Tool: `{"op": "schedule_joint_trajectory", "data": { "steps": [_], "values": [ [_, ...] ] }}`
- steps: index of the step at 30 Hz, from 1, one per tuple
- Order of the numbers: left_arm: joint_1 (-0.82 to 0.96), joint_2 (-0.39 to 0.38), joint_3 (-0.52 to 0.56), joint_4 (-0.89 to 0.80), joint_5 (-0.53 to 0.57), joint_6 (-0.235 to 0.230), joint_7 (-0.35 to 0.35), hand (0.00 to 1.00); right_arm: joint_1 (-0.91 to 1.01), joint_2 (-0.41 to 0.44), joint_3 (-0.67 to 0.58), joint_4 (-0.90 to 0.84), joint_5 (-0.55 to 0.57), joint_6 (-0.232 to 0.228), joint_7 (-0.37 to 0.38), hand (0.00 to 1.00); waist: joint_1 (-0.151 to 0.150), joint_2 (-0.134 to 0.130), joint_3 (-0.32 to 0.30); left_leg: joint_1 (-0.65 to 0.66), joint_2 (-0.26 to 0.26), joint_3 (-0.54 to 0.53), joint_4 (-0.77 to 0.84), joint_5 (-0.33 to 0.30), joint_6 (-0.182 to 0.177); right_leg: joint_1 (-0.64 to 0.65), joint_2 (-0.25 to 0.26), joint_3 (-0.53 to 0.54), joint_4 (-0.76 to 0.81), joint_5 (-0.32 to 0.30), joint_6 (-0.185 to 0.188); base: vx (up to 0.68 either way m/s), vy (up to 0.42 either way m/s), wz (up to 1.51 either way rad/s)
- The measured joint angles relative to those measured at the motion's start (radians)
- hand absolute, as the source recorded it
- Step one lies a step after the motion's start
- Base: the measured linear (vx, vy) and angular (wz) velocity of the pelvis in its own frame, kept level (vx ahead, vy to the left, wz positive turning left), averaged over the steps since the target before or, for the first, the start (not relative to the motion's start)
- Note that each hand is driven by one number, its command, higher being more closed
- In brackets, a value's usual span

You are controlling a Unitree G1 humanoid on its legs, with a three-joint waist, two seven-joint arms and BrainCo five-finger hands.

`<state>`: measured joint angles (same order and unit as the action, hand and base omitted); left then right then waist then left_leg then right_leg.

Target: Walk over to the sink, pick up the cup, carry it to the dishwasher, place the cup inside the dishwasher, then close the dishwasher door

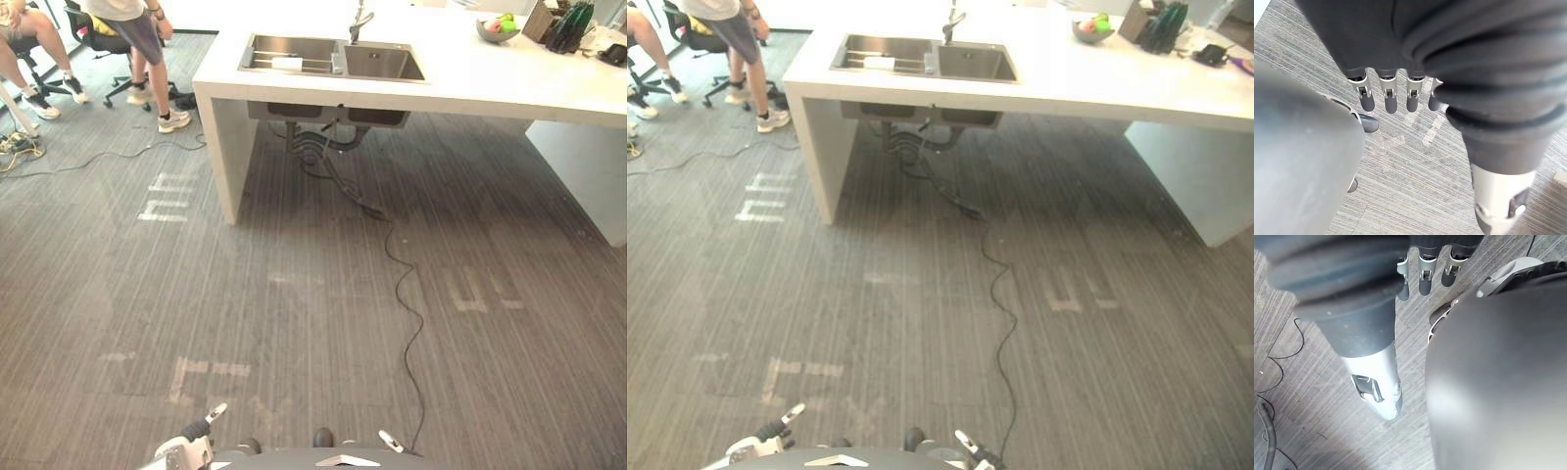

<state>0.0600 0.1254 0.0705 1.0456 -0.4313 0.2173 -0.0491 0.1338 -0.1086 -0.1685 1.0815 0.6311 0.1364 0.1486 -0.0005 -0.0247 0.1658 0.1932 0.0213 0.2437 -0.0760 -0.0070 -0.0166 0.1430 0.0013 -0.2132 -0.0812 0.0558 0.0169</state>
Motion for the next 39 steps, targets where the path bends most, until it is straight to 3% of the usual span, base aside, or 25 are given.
{"op": "schedule_joint_trajectory", "data": {
  "steps": [2, 4, 6, 8, 9, 11, 13, 14, 15, 17, 18, 20, 22, 23, 25, 27, 28, 29, 30, 32, 33, 34, 35, 37, 39],
  "values": [
    [0.000, 0.000, 0.000, 0.000, 0.001, 0.000, 0.000, 0.00, 0.000, -0.001, 0.000, 0.000, 0.011, 0.013, -0.007, 0.00, 0.000, 0.000, 0.000, 0.000, 0.000, 0.003, 0.000, -0.001, 0.001, -0.002, 0.000, 0.006, 0.002, -0.003, 0.000, -0.02, 0.005, -0.06],
    [-0.007, 0.000, 0.000, 0.005, 0.002, 0.000, -0.001, 0.00, -0.003, -0.005, 0.000, 0.000, 0.033, 0.027, -0.008, 0.00, 0.000, 0.001, 0.007, -0.008, 0.004, 0.008, 0.024, -0.023, 0.000, -0.037, -0.006, 0.007, 0.080, -0.052, 0.005, -0.02, 0.010, -0.07],
    [-0.018, 0.015, -0.001, 0.009, 0.005, 0.003, 0.000, 0.00, -0.005, -0.002, 0.002, -0.003, 0.033, 0.045, -0.015, 0.00, 0.001, -0.017, 0.012, -0.074, 0.004, 0.027, 0.139, -0.075, 0.020, -0.160, -0.054, 0.012, 0.324, -0.170, 0.020, -0.04, 0.007, -0.08],
    [-0.032, 0.021, -0.006, 0.010, 0.034, -0.014, -0.009, 0.00, -0.017, 0.003, 0.002, -0.004, 0.033, 0.043, -0.021, 0.00, 0.003, -0.032, 0.023, -0.103, 0.003, 0.037, 0.203, -0.113, 0.027, -0.218, -0.089, 0.008, 0.463, -0.222, 0.044, -0.01, -0.018, -0.19],
    [-0.049, 0.032, -0.008, 0.029, 0.057, -0.058, -0.012, 0.00, -0.039, 0.005, 0.003, -0.005, 0.034, 0.044, -0.022, 0.00, 0.002, -0.057, 0.045, -0.116, -0.002, 0.053, 0.272, -0.172, 0.030, -0.309, -0.151, 0.003, 0.706, -0.256, -0.004, 0.02, -0.036, -0.23],
    [-0.067, 0.044, -0.038, 0.046, 0.020, -0.101, 0.009, 0.00, -0.049, 0.015, -0.002, -0.004, 0.033, 0.048, -0.024, 0.00, 0.000, -0.069, 0.072, -0.106, 0.006, 0.049, 0.336, -0.225, 0.021, -0.338, -0.171, 0.003, 0.831, -0.239, 0.013, 0.05, -0.057, -0.09],
    [-0.078, 0.039, -0.062, 0.042, -0.037, -0.148, 0.026, 0.00, -0.052, 0.014, -0.006, -0.004, 0.034, 0.042, -0.016, 0.00, -0.003, -0.072, 0.094, -0.056, 0.015, 0.037, 0.333, -0.234, 0.020, -0.395, -0.189, -0.009, 0.974, -0.195, 0.047, 0.11, -0.050, -0.01],
    [-0.077, 0.040, -0.079, 0.036, -0.049, -0.169, 0.023, 0.00, -0.054, 0.009, -0.011, -0.002, 0.034, 0.041, -0.016, 0.00, -0.009, -0.071, 0.101, -0.042, 0.028, 0.030, 0.336, -0.241, 0.013, -0.409, -0.189, -0.023, 0.961, -0.250, 0.041, 0.14, -0.070, 0.11],
    [-0.077, 0.035, -0.097, 0.005, -0.047, -0.196, 0.022, 0.00, -0.049, 0.010, -0.010, -0.003, 0.034, 0.034, -0.017, 0.00, -0.016, -0.066, 0.103, -0.038, 0.050, 0.022, 0.335, -0.244, 0.008, -0.429, -0.182, -0.037, 0.858, -0.262, 0.040, 0.14, -0.114, 0.34],
    [-0.083, 0.010, -0.145, -0.102, -0.046, -0.227, 0.022, 0.00, -0.045, 0.007, -0.012, -0.002, 0.034, 0.019, -0.017, 0.00, -0.031, -0.048, 0.116, -0.040, 0.078, -0.016, 0.325, -0.256, -0.012, -0.431, -0.165, -0.034, 0.599, -0.201, 0.059, 0.19, -0.146, 0.52],
    [-0.087, -0.001, -0.176, -0.175, -0.048, -0.240, 0.025, 0.00, -0.027, 0.011, -0.028, 0.007, 0.034, 0.019, -0.017, 0.00, -0.036, -0.048, 0.116, -0.027, 0.075, -0.039, 0.294, -0.257, -0.015, -0.406, -0.169, -0.009, 0.387, -0.122, 0.090, 0.25, -0.157, 0.61],
    [-0.094, -0.021, -0.213, -0.251, -0.069, -0.247, 0.032, 0.00, -0.011, 0.023, -0.057, 0.036, 0.034, 0.019, -0.013, 0.00, -0.043, -0.060, 0.124, 0.012, 0.054, -0.082, 0.266, -0.269, -0.043, -0.367, -0.206, 0.007, 0.253, -0.046, 0.123, 0.38, -0.252, 0.53],
    [-0.104, -0.041, -0.241, -0.275, -0.099, -0.247, 0.043, 0.00, -0.008, 0.017, -0.094, 0.036, 0.034, 0.012, 0.009, 0.00, -0.059, -0.013, 0.143, 0.043, 0.085, -0.111, 0.270, -0.287, -0.055, -0.375, -0.180, 0.006, 0.349, -0.025, 0.113, 0.41, -0.258, 0.20],
    [-0.105, -0.047, -0.247, -0.295, -0.116, -0.247, 0.043, 0.00, -0.008, 0.012, -0.131, 0.034, 0.034, 0.008, 0.020, 0.00, -0.062, 0.014, 0.145, 0.058, 0.109, -0.114, 0.273, -0.311, -0.060, -0.401, -0.162, 0.012, 0.432, -0.050, 0.074, 0.34, -0.210, 0.10],
    [-0.103, -0.048, -0.262, -0.317, -0.116, -0.246, 0.042, 0.00, 0.001, 0.010, -0.178, 0.034, 0.042, 0.003, 0.022, 0.00, -0.059, 0.055, 0.129, 0.069, 0.144, -0.146, 0.304, -0.357, -0.047, -0.440, -0.135, 0.008, 0.581, -0.140, 0.014, 0.37, -0.238, 0.14],
    [-0.093, -0.049, -0.283, -0.318, -0.115, -0.248, 0.039, 0.00, 0.006, 0.001, -0.201, 0.037, 0.043, 0.004, 0.021, 0.00, -0.054, 0.072, 0.108, 0.048, 0.165, -0.175, 0.388, -0.354, -0.060, -0.466, -0.136, -0.003, 0.695, -0.236, -0.008, 0.36, -0.210, 0.17],
    [-0.083, -0.051, -0.292, -0.319, -0.115, -0.254, 0.037, 0.00, 0.007, 0.003, -0.208, 0.039, 0.042, 0.004, 0.022, 0.00, -0.064, 0.074, 0.100, 0.007, 0.172, -0.191, 0.480, -0.353, -0.061, -0.467, -0.142, -0.018, 0.731, -0.276, -0.018, 0.38, -0.220, 0.32],
    [-0.066, -0.059, -0.306, -0.326, -0.116, -0.271, 0.032, 0.00, 0.012, 0.001, -0.230, 0.038, 0.041, -0.005, 0.023, 0.00, -0.066, 0.090, 0.087, -0.074, 0.197, -0.213, 0.667, -0.327, -0.093, -0.452, -0.138, -0.037, 0.758, -0.326, -0.019, 0.47, -0.258, 0.38],
    [-0.046, -0.073, -0.309, -0.344, -0.116, -0.293, 0.023, 0.00, 0.018, -0.004, -0.243, 0.040, 0.039, -0.025, 0.024, 0.00, -0.062, 0.111, 0.081, -0.171, 0.235, -0.230, 0.882, -0.228, -0.115, -0.410, -0.120, -0.052, 0.757, -0.365, -0.029, 0.40, -0.199, 0.28],
    [-0.007, -0.090, -0.307, -0.421, -0.116, -0.306, 0.023, 0.00, 0.016, -0.020, -0.225, 0.035, 0.038, -0.053, 0.024, 0.00, -0.053, 0.142, 0.089, -0.315, 0.284, -0.248, 1.178, -0.109, -0.052, -0.287, -0.063, -0.073, 0.686, -0.390, -0.051, 0.43, -0.137, 0.17],
    [0.009, -0.087, -0.303, -0.503, -0.117, -0.312, 0.021, 0.00, 0.009, -0.032, -0.209, 0.033, 0.041, -0.069, 0.023, 0.00, -0.044, 0.144, 0.096, -0.391, 0.245, -0.232, 1.278, -0.173, -0.027, -0.201, -0.050, -0.073, 0.628, -0.395, -0.061, 0.43, -0.093, 0.09],
    [0.015, -0.086, -0.297, -0.548, -0.117, -0.317, 0.020, 0.00, 0.004, -0.038, -0.195, 0.031, 0.044, -0.073, 0.024, 0.00, -0.034, 0.138, 0.097, -0.426, 0.211, -0.215, 1.276, -0.200, -0.017, -0.165, -0.052, -0.070, 0.599, -0.396, -0.060, 0.43, -0.051, -0.16],
    [0.020, -0.086, -0.270, -0.649, -0.129, -0.333, 0.019, 0.00, -0.014, -0.051, -0.181, 0.029, 0.048, -0.073, 0.027, 0.00, -0.002, 0.121, 0.098, -0.491, 0.140, -0.167, 1.182, -0.232, -0.012, -0.108, -0.068, -0.064, 0.542, -0.389, -0.054, 0.48, -0.037, -0.48],
    [0.011, -0.076, -0.238, -0.812, -0.138, -0.370, 0.021, 0.00, -0.051, -0.063, -0.150, 0.002, 0.046, -0.064, 0.040, 0.00, 0.033, 0.102, 0.099, -0.547, 0.069, -0.096, 0.866, -0.223, -0.011, -0.060, -0.081, -0.037, 0.459, -0.364, -0.024, 0.51, -0.015, -0.55],
    [-0.008, -0.063, -0.216, -0.950, -0.146, -0.400, 0.035, 0.00, -0.065, -0.070, -0.132, -0.044, 0.042, -0.063, 0.056, 0.00, 0.056, 0.099, 0.100, -0.524, -0.004, -0.081, 0.364, -0.064, -0.023, 0.030, -0.086, -0.001, 0.380, -0.368, 0.007, 0.54, 0.036, -0.48]
  ]
}}
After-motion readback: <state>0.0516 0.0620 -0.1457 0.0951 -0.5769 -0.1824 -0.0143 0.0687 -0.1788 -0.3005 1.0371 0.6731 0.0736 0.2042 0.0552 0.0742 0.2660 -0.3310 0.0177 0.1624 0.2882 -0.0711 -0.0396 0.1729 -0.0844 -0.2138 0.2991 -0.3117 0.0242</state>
